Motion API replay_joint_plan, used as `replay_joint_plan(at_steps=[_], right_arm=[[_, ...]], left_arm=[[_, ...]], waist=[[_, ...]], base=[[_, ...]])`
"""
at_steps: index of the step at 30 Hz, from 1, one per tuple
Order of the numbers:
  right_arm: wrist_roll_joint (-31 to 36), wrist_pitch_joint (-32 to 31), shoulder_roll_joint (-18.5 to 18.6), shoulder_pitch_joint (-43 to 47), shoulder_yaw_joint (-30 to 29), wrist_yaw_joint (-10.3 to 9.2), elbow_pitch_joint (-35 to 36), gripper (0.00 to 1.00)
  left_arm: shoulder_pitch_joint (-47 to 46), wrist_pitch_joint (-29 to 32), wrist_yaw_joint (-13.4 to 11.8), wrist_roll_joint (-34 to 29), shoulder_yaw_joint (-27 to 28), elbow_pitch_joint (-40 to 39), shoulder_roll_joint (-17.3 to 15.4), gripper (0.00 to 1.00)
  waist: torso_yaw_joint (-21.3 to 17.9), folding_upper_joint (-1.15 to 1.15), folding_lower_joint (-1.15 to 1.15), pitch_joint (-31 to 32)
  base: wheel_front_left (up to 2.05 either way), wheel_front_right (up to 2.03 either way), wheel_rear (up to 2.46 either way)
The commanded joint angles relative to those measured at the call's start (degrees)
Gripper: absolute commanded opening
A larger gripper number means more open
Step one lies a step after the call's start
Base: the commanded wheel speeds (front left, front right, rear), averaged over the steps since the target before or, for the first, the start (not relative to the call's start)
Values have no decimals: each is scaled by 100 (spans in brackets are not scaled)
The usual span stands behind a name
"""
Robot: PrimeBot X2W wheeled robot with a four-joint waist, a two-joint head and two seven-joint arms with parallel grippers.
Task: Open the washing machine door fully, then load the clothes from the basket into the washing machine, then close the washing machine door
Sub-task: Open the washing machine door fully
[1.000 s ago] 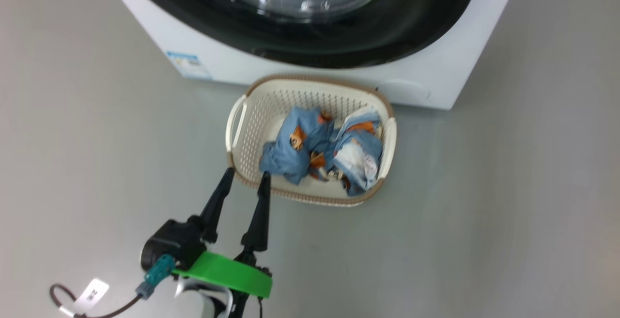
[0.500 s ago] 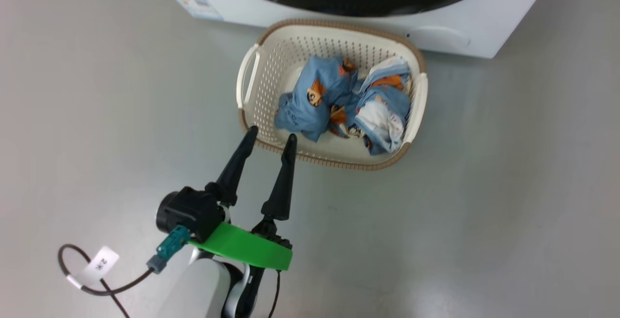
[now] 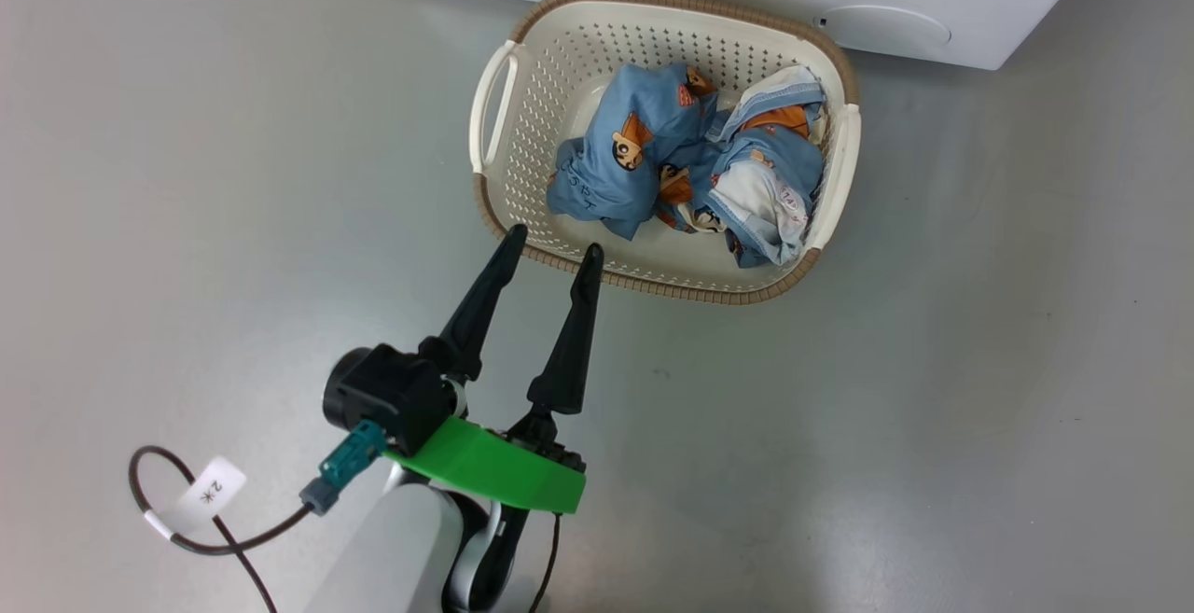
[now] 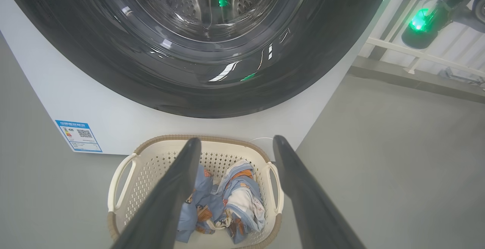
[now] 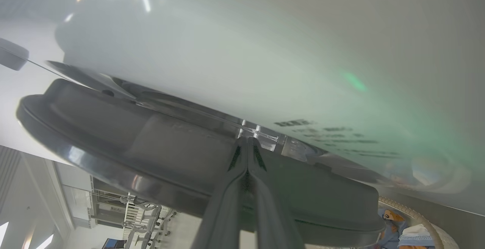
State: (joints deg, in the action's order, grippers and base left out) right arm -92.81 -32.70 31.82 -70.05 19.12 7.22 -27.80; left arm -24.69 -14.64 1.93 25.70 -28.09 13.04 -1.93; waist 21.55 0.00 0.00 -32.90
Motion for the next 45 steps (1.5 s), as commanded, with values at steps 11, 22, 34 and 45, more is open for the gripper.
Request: replay_joint_plan(at_steps=[11,22,34,45], right_arm=[[142,-161,-333,211,192,26,309,0],[73,-293,-666,1057,382,26,623,0],[16,-453,-1022,2039,556,26,921,0],[3,-619,-1324,2618,606,26,1076,0]], left_arm=[[-3,-36,-68,103,98,-148,-95,100],[306,-36,-28,-79,409,15,-95,100],[984,-36,143,-494,860,195,-95,100],[1275,-36,285,-680,1131,245,-95,100]], waist=[[-21,0,0,155],[-167,0,0,787],[-259,0,0,1634],[-147,0,0,2051]], base=[[0,0,0],[0,0,0],[0,0,0],[0,0,0]])
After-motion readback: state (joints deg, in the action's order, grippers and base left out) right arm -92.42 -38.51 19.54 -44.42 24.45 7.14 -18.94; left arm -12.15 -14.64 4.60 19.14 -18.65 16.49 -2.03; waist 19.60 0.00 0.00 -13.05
